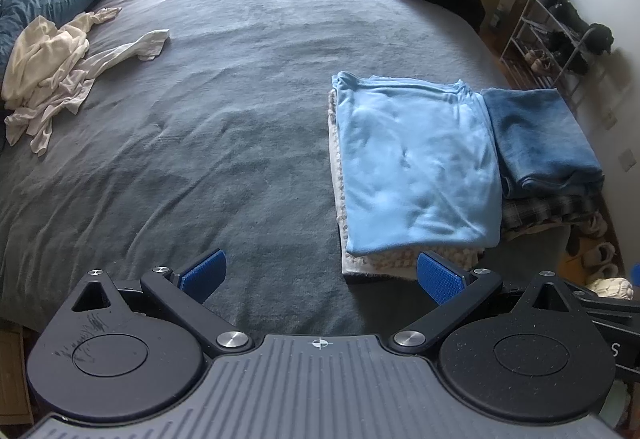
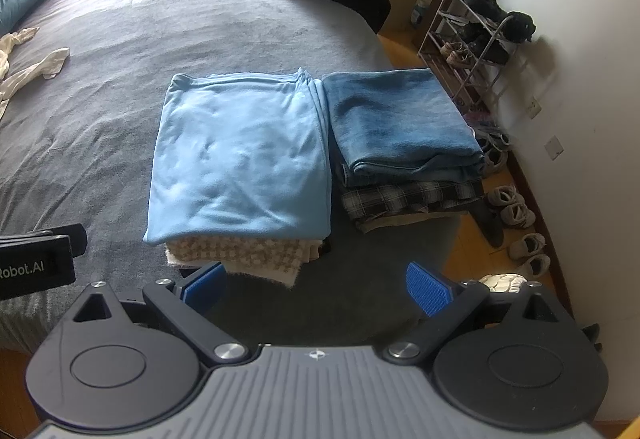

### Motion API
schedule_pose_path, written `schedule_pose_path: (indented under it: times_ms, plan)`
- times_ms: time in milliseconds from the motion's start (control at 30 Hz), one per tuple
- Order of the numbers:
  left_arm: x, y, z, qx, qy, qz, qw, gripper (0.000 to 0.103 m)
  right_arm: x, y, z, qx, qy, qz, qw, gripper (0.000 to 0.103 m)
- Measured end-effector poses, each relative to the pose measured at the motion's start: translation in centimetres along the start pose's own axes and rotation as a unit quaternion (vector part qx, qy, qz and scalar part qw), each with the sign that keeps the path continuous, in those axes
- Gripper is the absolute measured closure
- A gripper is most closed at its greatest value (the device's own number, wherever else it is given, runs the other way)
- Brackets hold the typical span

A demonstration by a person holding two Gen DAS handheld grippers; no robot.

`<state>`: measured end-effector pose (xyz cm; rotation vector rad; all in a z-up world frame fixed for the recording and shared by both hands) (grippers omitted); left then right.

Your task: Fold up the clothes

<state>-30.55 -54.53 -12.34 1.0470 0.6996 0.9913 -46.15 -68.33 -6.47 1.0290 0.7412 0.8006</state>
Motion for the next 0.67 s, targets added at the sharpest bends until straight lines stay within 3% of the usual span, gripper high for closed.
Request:
schedule_pose_path:
  times_ms: [667]
  plan:
    - [0.13,0.26,0.03,-0.007,0.003,0.002,1.0000,0.000,0.32,0.29,-0.08,-0.002,0.002,-0.001,1.000,0.004]
Point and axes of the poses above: each gripper's, at about its wrist camera, not at the fingertips, and y roughly against the way its jaws point, x to its left, z to its top, the point moved 1 cm from there along -y, roughly the way its jaws point, and after that the axes turned 6 degrees about x, right-handed, at the moved point
